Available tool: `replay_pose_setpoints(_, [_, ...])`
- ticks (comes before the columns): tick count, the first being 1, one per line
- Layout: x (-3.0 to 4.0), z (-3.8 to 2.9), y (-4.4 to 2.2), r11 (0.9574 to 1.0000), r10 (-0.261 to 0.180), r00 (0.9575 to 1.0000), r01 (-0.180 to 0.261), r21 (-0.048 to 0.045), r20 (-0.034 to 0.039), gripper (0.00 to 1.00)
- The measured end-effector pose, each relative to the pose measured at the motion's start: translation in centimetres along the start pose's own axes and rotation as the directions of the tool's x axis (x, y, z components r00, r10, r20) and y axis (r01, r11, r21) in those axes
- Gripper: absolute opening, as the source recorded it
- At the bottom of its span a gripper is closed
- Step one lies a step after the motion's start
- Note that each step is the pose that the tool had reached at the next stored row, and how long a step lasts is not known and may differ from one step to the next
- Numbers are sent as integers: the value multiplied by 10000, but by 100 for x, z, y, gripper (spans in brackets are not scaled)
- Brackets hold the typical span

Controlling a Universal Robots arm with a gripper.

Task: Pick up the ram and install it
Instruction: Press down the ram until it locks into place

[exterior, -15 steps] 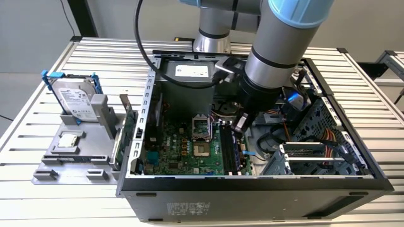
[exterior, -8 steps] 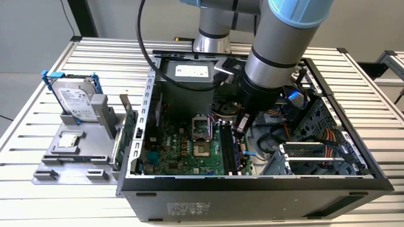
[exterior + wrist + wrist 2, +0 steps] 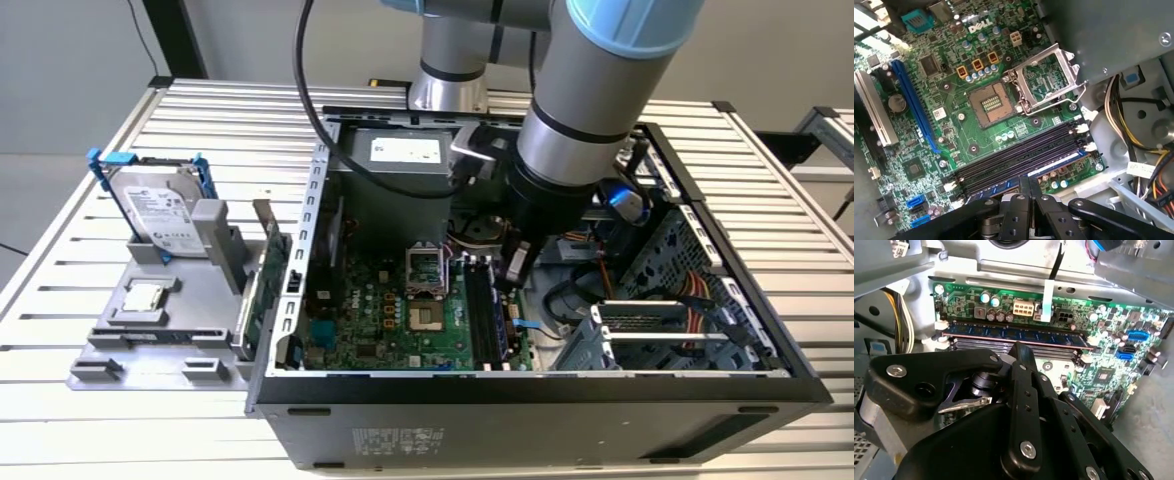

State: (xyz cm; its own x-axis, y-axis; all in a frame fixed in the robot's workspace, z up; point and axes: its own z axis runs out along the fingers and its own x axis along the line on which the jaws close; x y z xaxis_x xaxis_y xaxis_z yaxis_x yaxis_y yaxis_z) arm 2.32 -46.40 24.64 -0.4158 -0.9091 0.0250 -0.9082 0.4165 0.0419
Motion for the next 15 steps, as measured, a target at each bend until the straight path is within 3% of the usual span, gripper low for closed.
replay_pose_setpoints(8, [-8,2,3,9963,-861,9963,861,11,-15,0])
replay_pose_setpoints(15, [-11,3,5,9864,-1646,9864,1646,18,-24,0])
